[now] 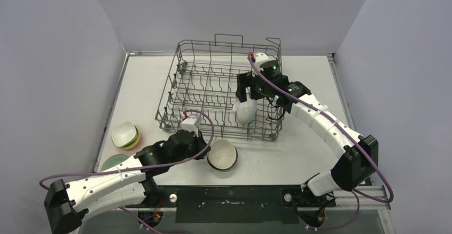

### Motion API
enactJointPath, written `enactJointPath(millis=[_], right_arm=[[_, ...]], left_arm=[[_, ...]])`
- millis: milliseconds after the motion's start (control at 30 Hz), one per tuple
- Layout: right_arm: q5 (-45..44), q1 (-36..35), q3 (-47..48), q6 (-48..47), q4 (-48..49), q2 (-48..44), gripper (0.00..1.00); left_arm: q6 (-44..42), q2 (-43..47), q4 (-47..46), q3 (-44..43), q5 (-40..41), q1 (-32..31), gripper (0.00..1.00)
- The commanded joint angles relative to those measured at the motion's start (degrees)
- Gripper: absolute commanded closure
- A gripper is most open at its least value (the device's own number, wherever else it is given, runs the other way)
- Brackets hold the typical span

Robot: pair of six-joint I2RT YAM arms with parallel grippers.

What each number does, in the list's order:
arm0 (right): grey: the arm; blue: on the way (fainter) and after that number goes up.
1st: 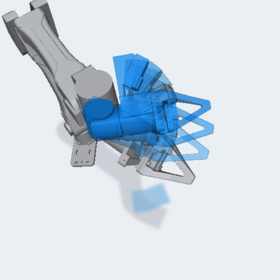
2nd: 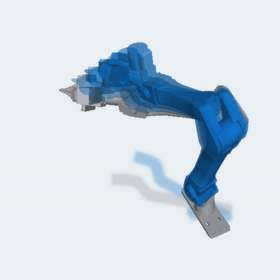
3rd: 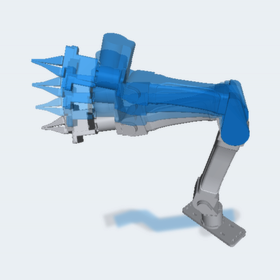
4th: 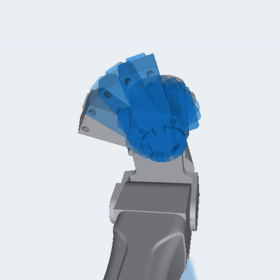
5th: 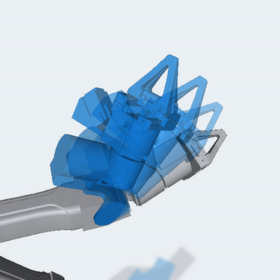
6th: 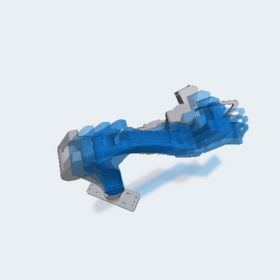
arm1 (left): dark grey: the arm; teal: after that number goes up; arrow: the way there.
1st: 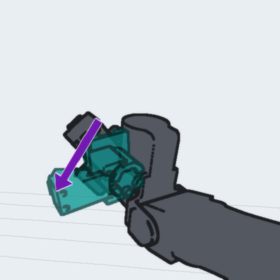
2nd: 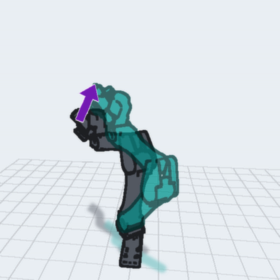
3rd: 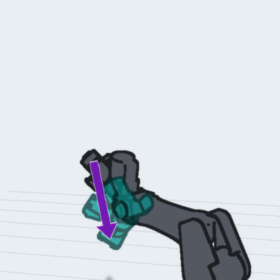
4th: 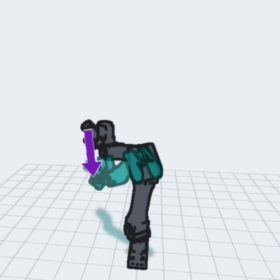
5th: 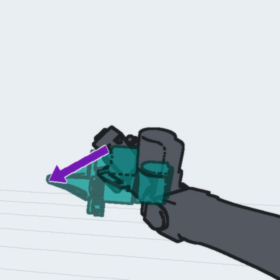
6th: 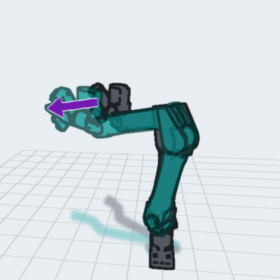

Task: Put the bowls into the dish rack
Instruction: Pick up the bowl from the center of the board.

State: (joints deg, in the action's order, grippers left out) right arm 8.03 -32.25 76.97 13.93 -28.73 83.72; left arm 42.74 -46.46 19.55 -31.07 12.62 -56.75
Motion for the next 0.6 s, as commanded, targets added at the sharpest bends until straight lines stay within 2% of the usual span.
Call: enactJointPath(millis=[0,33,300,400,467,567], right_arm=[[0.76,0.30,-0.51,-0.22,2.32,-2.93,0.10],[0.76,0.32,-0.57,-0.22,2.36,-2.95,0.10],[0.77,0.35,-0.83,-0.22,2.36,-3.11,0.10],[0.76,0.35,-0.93,-0.22,2.36,-3.13,0.10],[0.76,0.36,-0.95,-0.30,2.36,-3.13,0.10],[0.63,0.39,-1.04,-0.33,2.36,-3.21,0.10]], left_arm=[[-1.56,-0.91,-3.03,-1.03,0.16,-0.29,1.00],[-1.48,-1.49,-2.29,-1.32,0.73,-0.29,0.98],[-0.64,-5.19,1.15,-2.88,2.15,-0.37,0.55],[-0.73,-6.43,1.66,-3.50,2.48,-0.30,0.42],[-0.87,-7.21,1.68,-3.76,2.82,-0.29,0.38],[-1.31,-8.96,1.04,-4.14,2.82,-0.29,0.38]])
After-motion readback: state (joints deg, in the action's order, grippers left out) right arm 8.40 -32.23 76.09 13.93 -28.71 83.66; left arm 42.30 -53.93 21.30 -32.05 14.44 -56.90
